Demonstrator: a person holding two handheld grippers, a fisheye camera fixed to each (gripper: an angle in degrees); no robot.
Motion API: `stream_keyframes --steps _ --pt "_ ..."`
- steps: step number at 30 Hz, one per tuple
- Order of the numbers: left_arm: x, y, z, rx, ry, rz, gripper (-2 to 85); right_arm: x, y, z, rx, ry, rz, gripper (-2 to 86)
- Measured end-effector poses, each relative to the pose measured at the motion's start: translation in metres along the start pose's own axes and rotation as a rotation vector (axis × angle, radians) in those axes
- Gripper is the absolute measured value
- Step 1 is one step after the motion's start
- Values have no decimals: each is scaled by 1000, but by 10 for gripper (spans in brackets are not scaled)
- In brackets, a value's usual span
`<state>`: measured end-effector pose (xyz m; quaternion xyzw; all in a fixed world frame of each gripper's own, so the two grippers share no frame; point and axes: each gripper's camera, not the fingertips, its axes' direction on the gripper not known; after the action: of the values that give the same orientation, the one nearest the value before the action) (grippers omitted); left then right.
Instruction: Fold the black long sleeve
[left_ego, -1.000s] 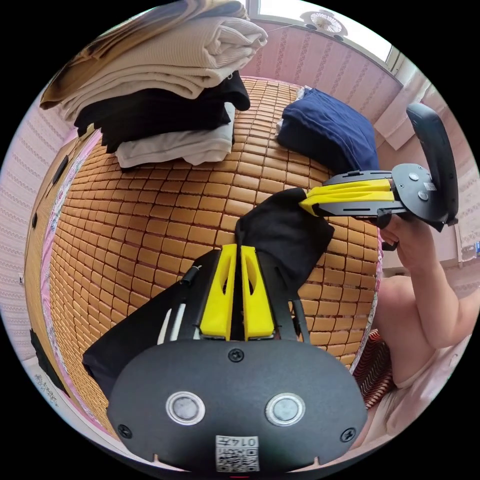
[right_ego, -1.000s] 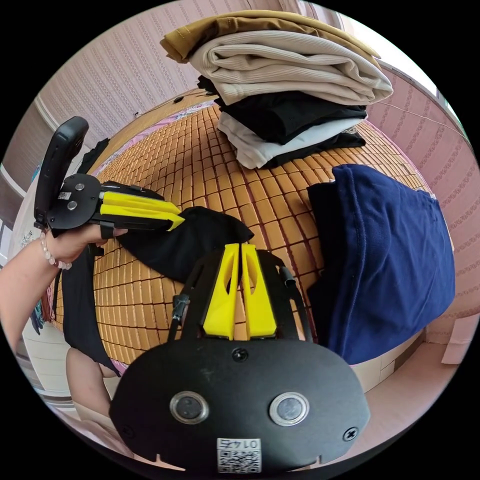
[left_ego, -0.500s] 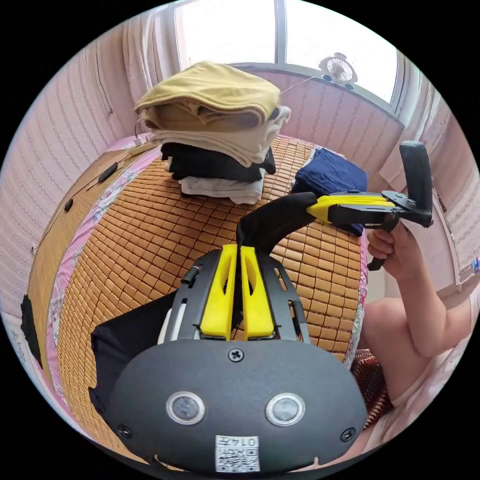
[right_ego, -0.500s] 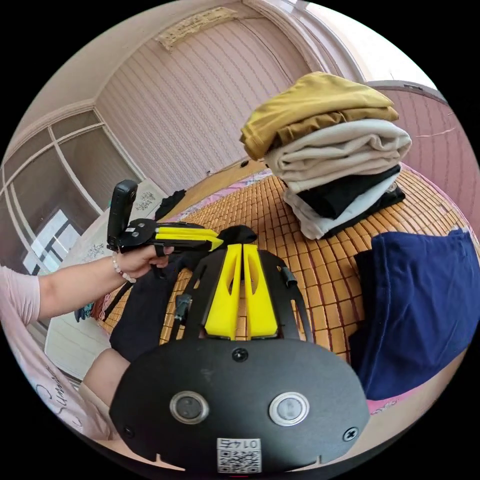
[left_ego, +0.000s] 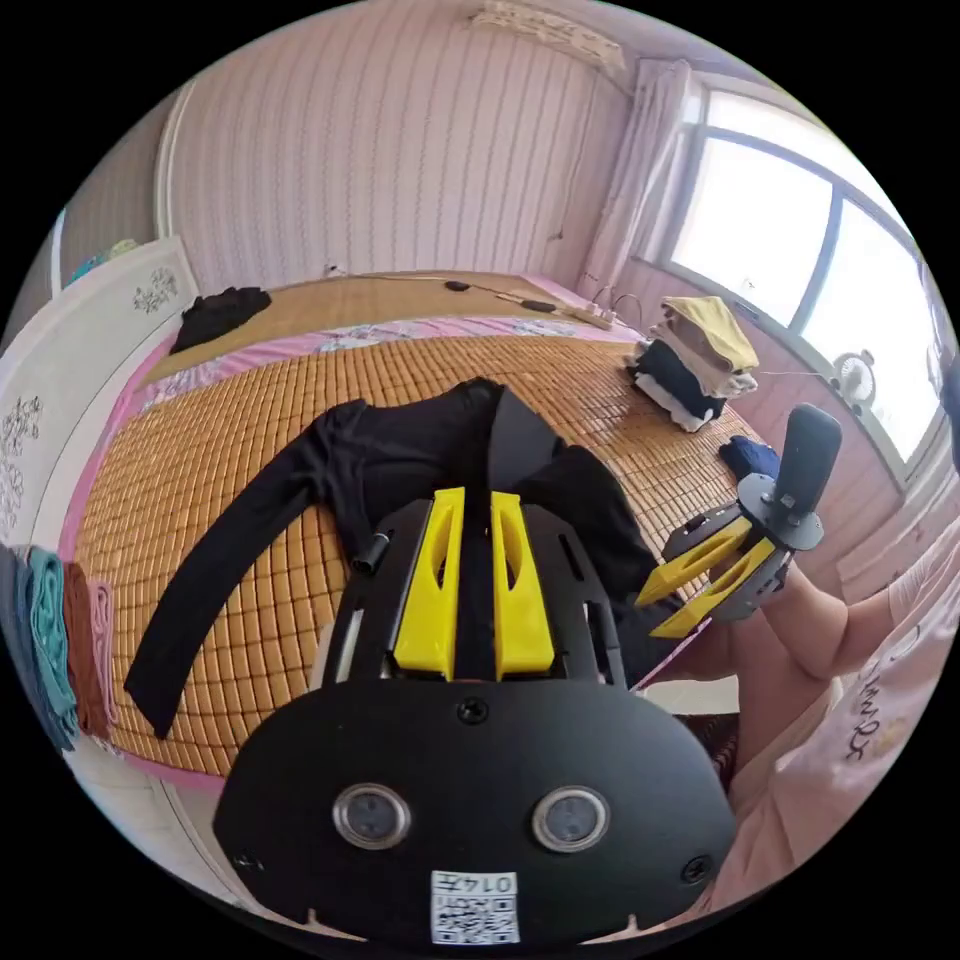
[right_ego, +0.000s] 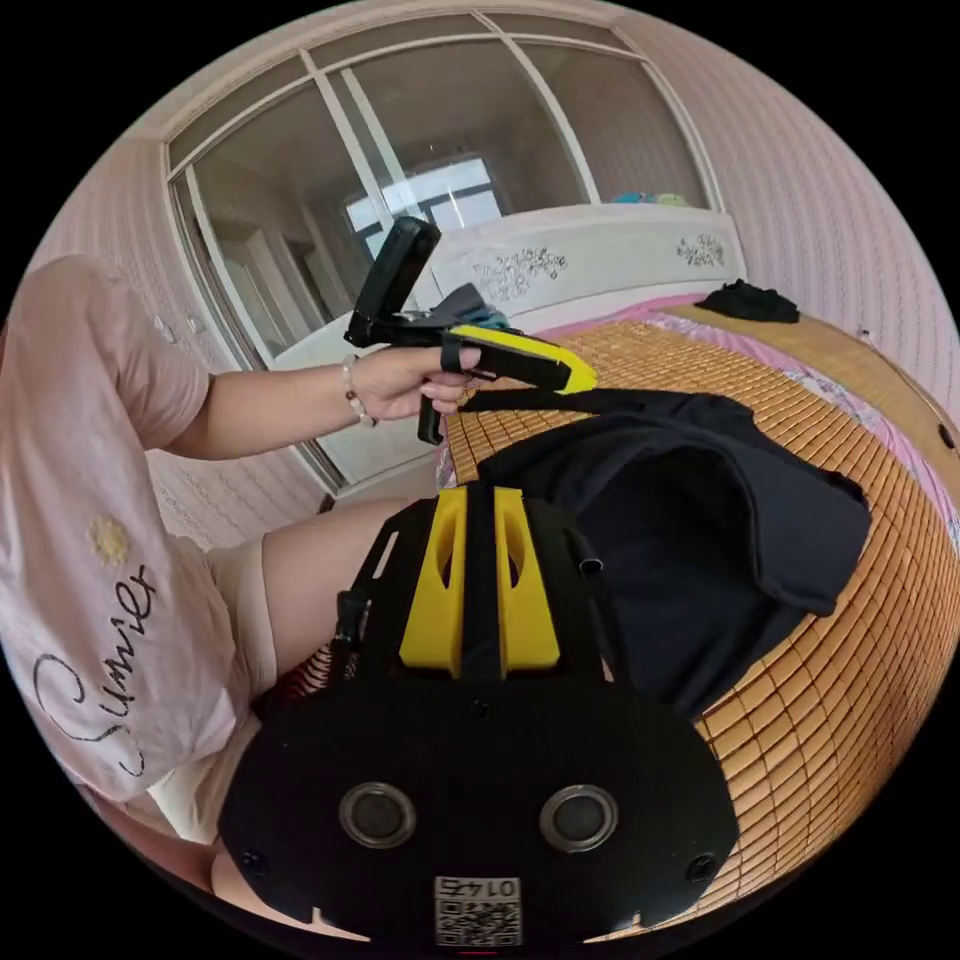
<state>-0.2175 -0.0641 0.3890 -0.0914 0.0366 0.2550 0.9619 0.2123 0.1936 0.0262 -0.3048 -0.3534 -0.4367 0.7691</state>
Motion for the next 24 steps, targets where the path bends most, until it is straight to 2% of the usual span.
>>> stream_keyframes --steps 2,4,8,14,17,19,21,24 --pt "-29 33 -3 -40 -15 -106 65 -3 -4 55 -179 -26 11 74" --pt "-50 59 -6 -44 11 -168 66 -5 -7 74 -235 -27 20 76" --pt "-75 92 0 -66 81 -218 66 5 -15 84 -229 -37 142 68" --pt "-101 93 16 -76 48 -160 79 18 -55 101 -284 229 223 77" --pt "-119 83 22 -105 40 -132 78 14 -98 127 -337 359 152 80" --pt "-132 76 28 -152 66 -94 77 9 -124 150 -375 364 98 84" --pt "-145 71 38 -244 114 2 77 0 -146 174 -393 384 37 89" --pt "-152 72 49 -330 134 105 72 -10 -174 209 -438 529 -47 110"
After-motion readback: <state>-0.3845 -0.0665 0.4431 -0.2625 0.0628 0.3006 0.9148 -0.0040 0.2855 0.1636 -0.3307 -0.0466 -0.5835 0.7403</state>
